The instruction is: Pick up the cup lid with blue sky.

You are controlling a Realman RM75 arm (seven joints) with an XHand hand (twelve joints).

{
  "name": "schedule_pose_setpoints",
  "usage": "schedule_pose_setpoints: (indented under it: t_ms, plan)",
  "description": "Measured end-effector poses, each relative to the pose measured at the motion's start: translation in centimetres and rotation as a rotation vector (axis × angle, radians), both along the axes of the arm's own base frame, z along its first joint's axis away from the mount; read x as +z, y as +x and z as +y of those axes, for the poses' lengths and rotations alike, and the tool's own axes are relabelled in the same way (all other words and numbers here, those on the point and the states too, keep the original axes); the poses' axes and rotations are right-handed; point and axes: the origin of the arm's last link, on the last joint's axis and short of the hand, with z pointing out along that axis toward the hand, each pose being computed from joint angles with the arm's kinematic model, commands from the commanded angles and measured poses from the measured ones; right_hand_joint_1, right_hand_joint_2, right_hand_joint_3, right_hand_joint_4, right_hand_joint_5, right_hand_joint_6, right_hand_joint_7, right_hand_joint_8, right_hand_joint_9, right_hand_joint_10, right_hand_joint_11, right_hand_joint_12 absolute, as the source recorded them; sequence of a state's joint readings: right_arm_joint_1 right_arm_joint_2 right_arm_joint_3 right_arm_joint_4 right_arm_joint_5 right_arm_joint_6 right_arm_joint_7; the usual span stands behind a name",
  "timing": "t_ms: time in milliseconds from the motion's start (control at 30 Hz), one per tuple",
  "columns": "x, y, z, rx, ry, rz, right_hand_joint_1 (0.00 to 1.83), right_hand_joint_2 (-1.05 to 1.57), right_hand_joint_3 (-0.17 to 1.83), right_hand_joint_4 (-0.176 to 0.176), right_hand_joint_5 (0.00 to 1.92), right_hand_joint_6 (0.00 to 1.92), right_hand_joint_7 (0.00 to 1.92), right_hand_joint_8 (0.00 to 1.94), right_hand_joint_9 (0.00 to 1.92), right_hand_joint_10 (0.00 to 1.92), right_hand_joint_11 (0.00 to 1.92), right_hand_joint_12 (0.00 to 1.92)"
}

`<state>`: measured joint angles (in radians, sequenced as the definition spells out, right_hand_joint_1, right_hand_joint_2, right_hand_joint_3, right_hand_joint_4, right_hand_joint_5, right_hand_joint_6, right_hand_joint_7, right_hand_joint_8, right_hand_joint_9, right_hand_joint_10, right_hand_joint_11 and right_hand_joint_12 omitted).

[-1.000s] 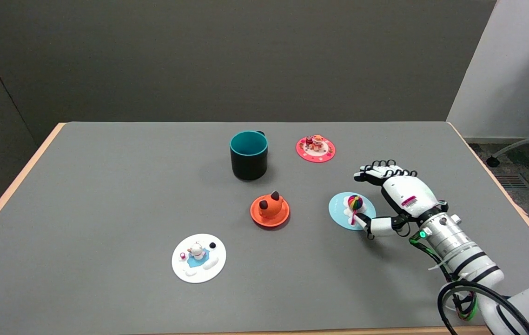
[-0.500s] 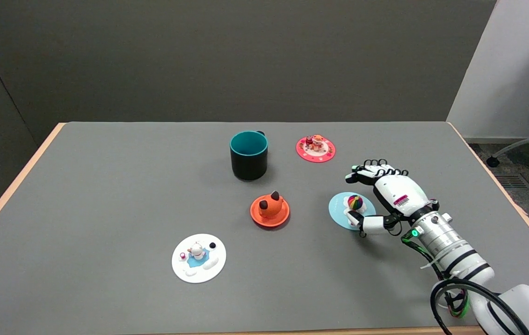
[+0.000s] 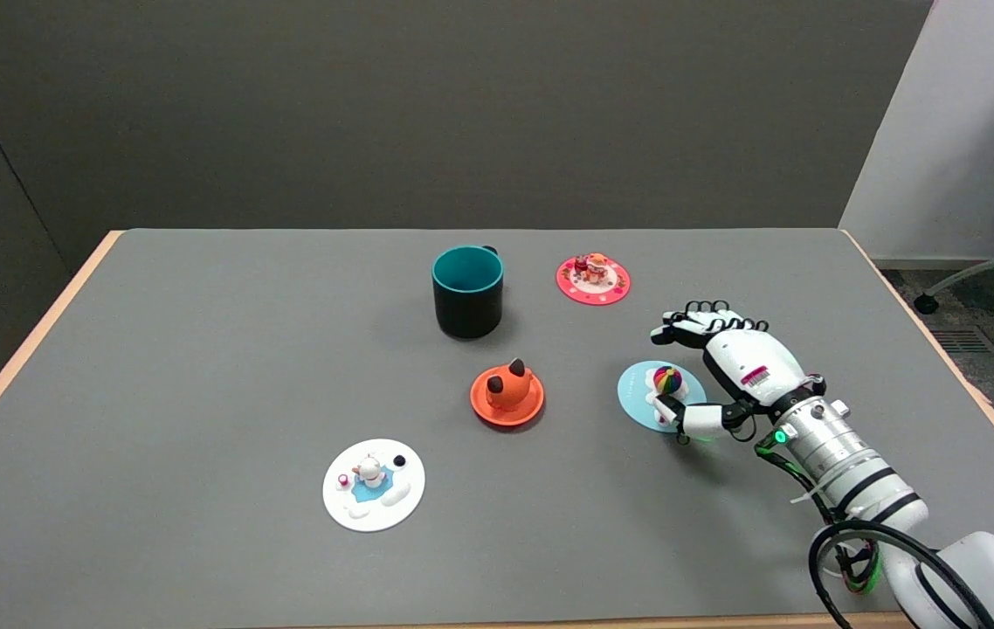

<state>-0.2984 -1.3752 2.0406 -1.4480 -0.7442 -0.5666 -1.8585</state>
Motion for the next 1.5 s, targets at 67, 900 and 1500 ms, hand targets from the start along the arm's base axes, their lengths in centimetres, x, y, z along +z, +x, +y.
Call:
schedule_pose_setpoints:
  t_ms: [67,900,1500]
  plan:
    - [0.1,-0.1,0.0,-0.002,-0.003,-0.001,0.92,0.69,0.69,-0.087,0.51,0.31,0.34,0.29,0.26,0.37,0.13,0.75]
    - [0.9,-0.9,0.1,-0.023,-0.020,-0.024,0.90,0.86,0.63,-0.034,0.43,0.62,0.07,0.60,0.09,0.72,0.04,1.02]
    - [1.2,-0.7,-0.1,-0.014,-0.027,-0.029,0.90,1.28,0.21,-0.050,0.52,1.67,0.07,0.75,0.02,0.96,0.00,1.34]
